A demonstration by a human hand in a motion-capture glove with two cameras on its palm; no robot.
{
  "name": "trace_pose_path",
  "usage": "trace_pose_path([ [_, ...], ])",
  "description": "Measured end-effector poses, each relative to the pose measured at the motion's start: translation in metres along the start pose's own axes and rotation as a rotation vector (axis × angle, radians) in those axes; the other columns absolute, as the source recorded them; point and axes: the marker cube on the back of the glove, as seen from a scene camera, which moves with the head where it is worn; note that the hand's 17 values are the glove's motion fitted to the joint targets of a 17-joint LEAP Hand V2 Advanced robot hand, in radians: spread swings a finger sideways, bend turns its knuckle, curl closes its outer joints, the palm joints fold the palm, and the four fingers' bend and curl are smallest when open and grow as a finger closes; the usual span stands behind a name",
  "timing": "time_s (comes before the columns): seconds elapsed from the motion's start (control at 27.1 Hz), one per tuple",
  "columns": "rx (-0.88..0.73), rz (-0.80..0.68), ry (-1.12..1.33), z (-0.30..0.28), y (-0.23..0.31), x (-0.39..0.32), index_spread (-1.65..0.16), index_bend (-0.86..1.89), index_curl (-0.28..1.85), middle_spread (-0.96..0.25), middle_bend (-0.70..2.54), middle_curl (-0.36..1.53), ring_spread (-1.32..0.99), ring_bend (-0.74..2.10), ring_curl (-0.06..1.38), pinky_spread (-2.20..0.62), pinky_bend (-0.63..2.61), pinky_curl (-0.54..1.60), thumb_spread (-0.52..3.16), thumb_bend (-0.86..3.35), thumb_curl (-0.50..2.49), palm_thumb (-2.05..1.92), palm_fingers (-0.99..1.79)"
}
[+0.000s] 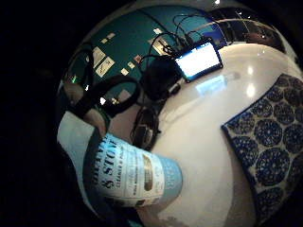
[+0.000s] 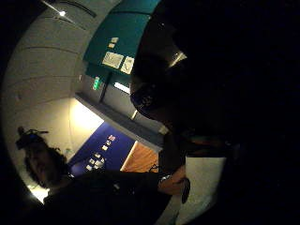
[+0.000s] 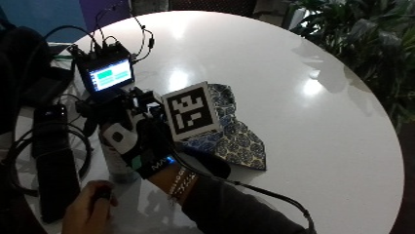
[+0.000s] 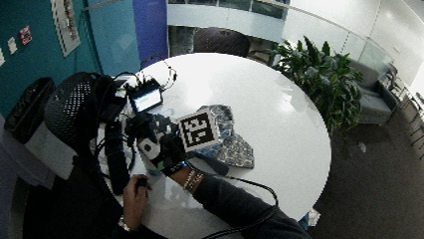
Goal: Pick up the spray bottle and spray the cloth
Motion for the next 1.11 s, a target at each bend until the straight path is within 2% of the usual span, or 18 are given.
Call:
trace_pose_path([
  [0.33, 0.024, -0.057, 0.043, 0.007, 0.007, 0.000, -0.27, 0.17, 0.50, -0.19, 0.35, 0.48, -0.14, 0.54, 0.44, -0.20, 0.49, 0.38, 0.95, -0.02, 0.63, 0.92, 1.25],
  [0.85, -0.031, -0.006, 0.051, 0.023, 0.023, 0.010, -0.27, 0.17, 0.49, -0.20, 0.35, 0.48, -0.15, 0.53, 0.44, -0.20, 0.49, 0.38, 0.95, -0.02, 0.63, 0.93, 1.24],
  [1.0, -0.106, 0.012, 0.083, 0.019, 0.029, 0.015, -0.28, 0.19, 0.50, -0.18, 0.38, 0.49, -0.14, 0.55, 0.44, -0.11, 0.32, 0.34, 0.96, -0.02, 0.62, 0.92, 1.13],
  [1.11, -0.205, 0.034, 0.101, 0.005, 0.036, 0.019, -0.28, 0.12, 0.48, -0.14, 0.34, 0.48, -0.11, 0.47, 0.43, 0.00, 0.27, 0.34, 1.04, -0.05, 0.59, 0.84, 0.89],
])
